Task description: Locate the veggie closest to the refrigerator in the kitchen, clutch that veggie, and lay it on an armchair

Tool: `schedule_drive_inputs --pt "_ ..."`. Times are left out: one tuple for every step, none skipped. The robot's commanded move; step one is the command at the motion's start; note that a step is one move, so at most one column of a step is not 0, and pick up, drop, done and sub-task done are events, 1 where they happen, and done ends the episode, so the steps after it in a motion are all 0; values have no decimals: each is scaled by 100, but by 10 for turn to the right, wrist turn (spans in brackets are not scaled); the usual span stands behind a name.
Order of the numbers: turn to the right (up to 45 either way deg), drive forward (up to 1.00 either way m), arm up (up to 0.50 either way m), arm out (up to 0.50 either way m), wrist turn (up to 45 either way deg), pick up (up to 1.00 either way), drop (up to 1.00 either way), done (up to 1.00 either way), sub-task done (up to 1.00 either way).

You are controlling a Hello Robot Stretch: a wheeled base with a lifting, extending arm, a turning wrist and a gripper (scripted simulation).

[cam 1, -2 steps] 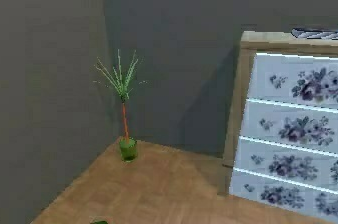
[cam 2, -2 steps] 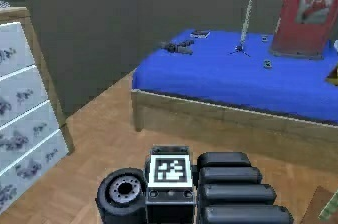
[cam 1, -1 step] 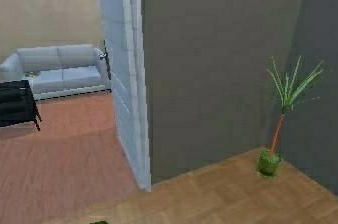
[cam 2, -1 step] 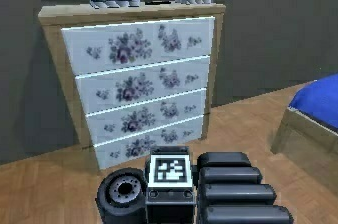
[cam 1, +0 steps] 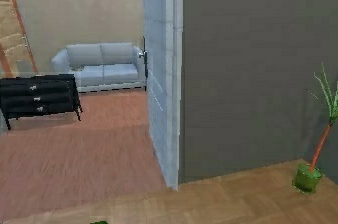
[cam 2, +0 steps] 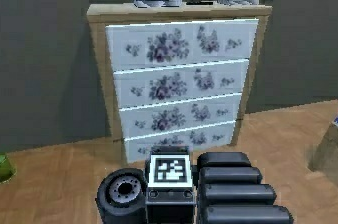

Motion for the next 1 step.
schedule_drive_inputs --pt "450 0 0 0 0 0 0 0 0"
